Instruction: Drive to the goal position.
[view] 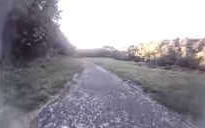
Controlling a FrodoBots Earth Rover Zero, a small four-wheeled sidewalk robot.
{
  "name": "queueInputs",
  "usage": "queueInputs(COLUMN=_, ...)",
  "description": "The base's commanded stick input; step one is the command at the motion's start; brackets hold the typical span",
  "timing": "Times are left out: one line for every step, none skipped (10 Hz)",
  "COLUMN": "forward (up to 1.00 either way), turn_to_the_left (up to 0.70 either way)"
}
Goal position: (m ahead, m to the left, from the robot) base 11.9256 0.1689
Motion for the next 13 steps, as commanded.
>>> queueInputs(forward=1.0, turn_to_the_left=0.0)
queueInputs(forward=1.0, turn_to_the_left=0.0)
queueInputs(forward=1.0, turn_to_the_left=0.0)
queueInputs(forward=1.0, turn_to_the_left=0.0)
queueInputs(forward=1.0, turn_to_the_left=-0.11)
queueInputs(forward=1.0, turn_to_the_left=-0.26)
queueInputs(forward=1.0, turn_to_the_left=-0.4)
queueInputs(forward=1.0, turn_to_the_left=-0.4)
queueInputs(forward=1.0, turn_to_the_left=-0.4)
queueInputs(forward=1.0, turn_to_the_left=-0.25)
queueInputs(forward=1.0, turn_to_the_left=-0.1)
queueInputs(forward=1.0, turn_to_the_left=-0.02)
queueInputs(forward=1.0, turn_to_the_left=-0.01)
